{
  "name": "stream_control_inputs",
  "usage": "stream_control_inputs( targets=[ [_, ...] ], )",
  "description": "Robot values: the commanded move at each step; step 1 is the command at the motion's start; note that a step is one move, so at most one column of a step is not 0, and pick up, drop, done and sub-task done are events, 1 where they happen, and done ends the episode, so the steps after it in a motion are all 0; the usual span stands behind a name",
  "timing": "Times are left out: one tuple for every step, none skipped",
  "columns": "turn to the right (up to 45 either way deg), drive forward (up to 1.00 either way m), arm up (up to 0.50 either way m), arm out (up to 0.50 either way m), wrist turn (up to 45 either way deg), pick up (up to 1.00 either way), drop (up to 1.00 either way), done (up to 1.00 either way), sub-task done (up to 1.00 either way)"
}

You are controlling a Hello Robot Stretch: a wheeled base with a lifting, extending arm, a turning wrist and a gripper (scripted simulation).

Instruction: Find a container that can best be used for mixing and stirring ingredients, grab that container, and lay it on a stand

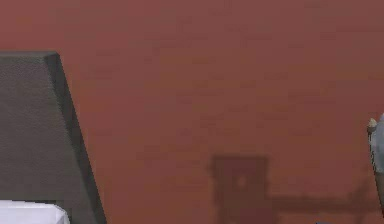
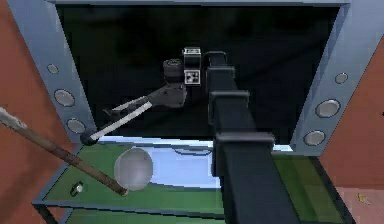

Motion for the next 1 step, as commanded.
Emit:
stream_control_inputs(
  targets=[
    [0.0, 0.00, 0.00, 0.00, 0.0, 0.00, 0.00, 1.00, 0.00]
  ],
)
